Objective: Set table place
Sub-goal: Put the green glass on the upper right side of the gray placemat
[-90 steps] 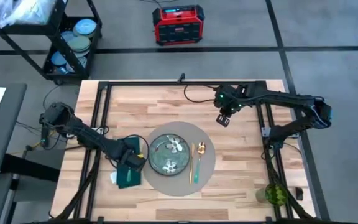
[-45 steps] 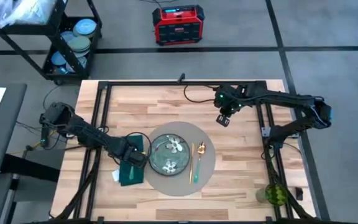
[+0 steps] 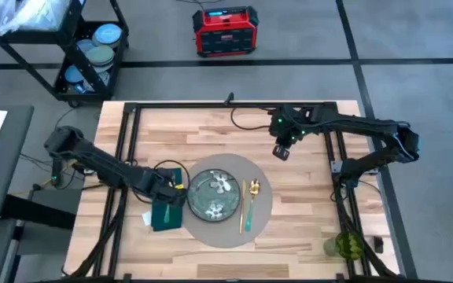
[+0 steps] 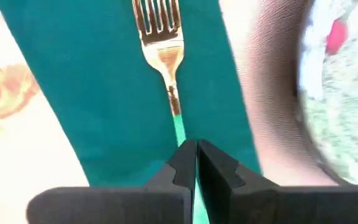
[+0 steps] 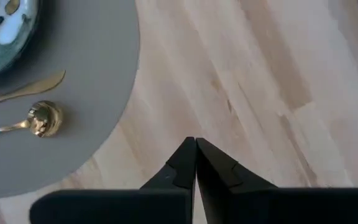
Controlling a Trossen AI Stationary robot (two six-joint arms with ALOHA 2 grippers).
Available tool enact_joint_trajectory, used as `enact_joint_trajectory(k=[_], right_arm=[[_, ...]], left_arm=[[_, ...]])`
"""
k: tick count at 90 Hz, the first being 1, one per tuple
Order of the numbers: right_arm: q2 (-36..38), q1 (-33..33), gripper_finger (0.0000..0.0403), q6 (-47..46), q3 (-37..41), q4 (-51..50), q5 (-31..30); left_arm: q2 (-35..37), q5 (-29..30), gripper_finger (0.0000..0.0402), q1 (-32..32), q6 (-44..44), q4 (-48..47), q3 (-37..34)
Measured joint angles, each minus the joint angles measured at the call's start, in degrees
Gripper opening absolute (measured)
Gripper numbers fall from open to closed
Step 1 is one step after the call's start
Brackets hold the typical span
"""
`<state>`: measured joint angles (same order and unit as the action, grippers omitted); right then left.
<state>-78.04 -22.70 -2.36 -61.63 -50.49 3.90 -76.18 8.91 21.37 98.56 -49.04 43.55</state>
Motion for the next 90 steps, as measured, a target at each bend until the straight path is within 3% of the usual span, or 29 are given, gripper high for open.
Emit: enact_joint_trajectory(k=[8,14,31,46,66,90], right_arm=[[0.1,0.6,0.0,-2.0,0.0,-0.8,6.7],[0.2,2.8,0.0,-3.1,0.0,-3.9,7.7],[5.5,16.3,0.0,-12.7,0.0,-18.1,-6.2],[14.2,33.8,0.0,-33.4,0.0,-29.4,-9.2],[21.3,55.2,0.0,-61.9,0.0,-30.4,-4.2],[22.2,72.7,0.0006,-83.7,0.0,-35.0,-9.6]], left_arm=[[4.3,3.8,0.0,-0.3,1.3,0.1,0.0],[8.9,8.7,0.0,-1.1,1.7,0.2,0.0],[22.2,19.2,0.0,-3.4,-5.9,0.0,0.2],[29.1,21.2,0.0,-5.8,-15.5,-2.0,0.2],[30.3,21.3,0.0,-8.3,-22.7,-2.2,0.2],[27.4,20.9,0.0,-10.0,-25.0,0.6,0.2]])
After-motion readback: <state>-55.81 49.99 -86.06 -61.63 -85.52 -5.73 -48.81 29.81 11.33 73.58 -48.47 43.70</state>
